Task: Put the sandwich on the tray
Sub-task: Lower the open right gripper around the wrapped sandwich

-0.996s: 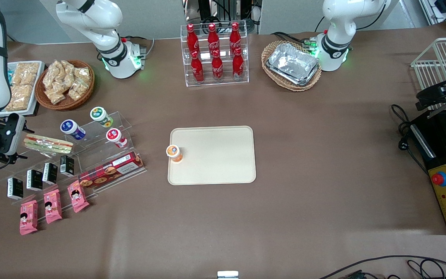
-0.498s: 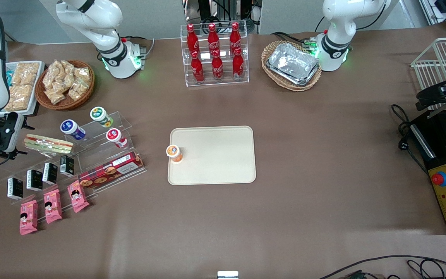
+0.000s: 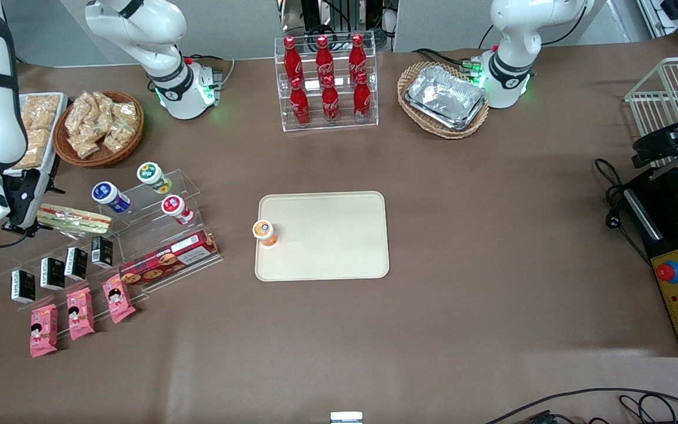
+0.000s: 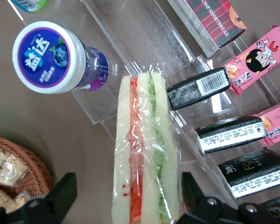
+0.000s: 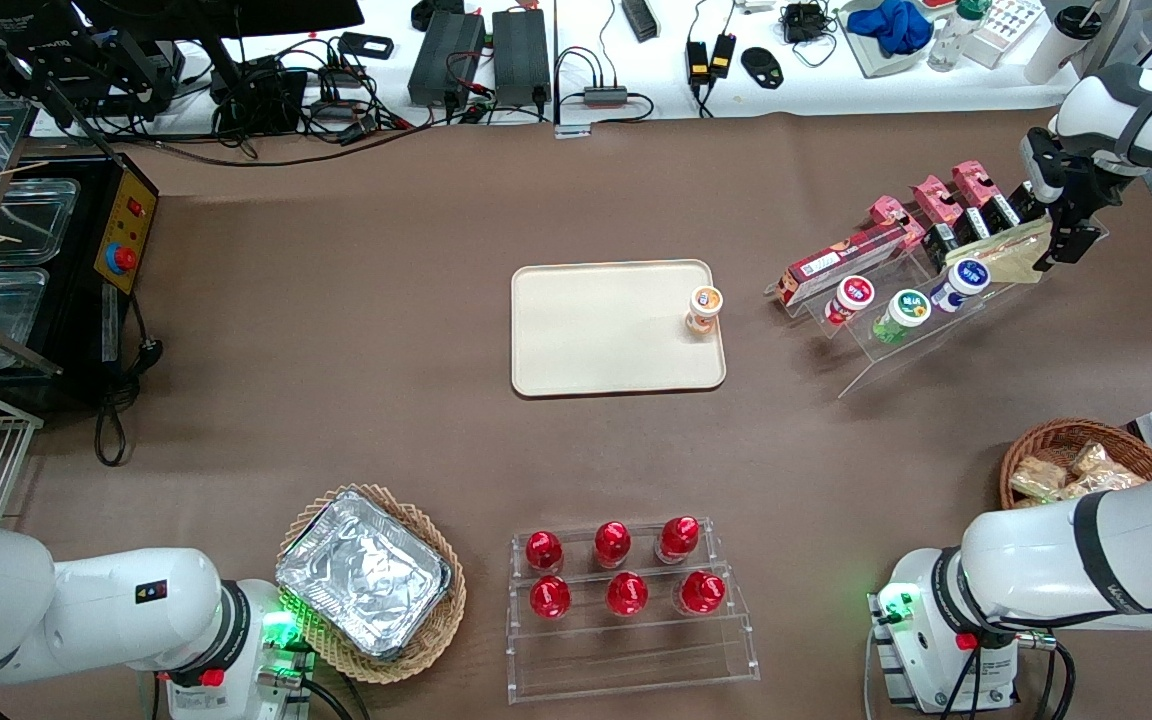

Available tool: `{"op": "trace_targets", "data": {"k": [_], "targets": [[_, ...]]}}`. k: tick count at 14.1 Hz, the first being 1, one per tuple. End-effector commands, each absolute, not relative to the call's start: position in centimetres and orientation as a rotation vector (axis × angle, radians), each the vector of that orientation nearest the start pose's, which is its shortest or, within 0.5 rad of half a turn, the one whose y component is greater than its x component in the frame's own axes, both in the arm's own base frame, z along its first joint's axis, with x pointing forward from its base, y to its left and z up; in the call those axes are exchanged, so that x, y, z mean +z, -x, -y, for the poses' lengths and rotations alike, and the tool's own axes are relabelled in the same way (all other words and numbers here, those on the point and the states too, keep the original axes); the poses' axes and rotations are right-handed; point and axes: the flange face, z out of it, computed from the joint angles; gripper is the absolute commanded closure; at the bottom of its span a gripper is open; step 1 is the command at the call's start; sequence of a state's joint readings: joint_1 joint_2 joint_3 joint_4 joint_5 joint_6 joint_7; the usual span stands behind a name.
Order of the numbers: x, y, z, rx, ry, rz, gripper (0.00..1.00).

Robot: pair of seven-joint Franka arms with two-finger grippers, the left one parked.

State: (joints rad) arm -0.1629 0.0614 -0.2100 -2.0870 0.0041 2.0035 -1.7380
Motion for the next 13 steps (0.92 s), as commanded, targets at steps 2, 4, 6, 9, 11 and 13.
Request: {"op": "trace_targets", "data": {"k": [2,4,6,9,11,13], "targets": [[38.1,-49.4,18.8,0.087,2.418,1.824,0.00],[38.2,-49.7,18.5,0.081,2.417,1.833,0.06],[38.0,-49.7,18.4,0.083,2.415,1.835,0.44],[38.4,-50.1,18.0,0.078,2.393,1.871,1.00],[38.2,-50.3,17.9,0.080,2.378,1.889,1.00],[38.5,-50.6,17.9,0.076,2.378,1.898,1.00]]}}
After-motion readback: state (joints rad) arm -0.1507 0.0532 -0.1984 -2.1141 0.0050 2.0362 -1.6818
